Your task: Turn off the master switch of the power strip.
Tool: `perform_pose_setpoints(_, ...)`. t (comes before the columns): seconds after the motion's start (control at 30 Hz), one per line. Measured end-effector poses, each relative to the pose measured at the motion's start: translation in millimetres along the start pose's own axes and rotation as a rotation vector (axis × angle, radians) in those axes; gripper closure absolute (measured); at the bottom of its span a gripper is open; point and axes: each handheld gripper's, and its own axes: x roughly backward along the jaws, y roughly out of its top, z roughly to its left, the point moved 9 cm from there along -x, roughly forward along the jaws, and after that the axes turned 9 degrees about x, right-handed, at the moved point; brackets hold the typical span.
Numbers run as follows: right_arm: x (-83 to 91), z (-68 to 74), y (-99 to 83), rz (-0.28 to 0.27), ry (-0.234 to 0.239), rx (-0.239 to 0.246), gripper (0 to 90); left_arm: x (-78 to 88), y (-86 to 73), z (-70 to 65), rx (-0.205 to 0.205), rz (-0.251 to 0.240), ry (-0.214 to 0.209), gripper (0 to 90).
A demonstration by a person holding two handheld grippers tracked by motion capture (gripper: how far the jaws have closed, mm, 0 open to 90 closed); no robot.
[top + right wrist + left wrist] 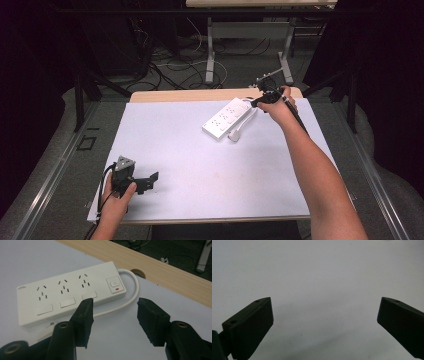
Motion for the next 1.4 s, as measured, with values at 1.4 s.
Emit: perform_pose_setpoints(1.4,-67.2,-0.9,8.0,-0.025,0.025,0.048,81.5,30.0,-22.4,20.9,0.081,-0.019,0.063,0.5)
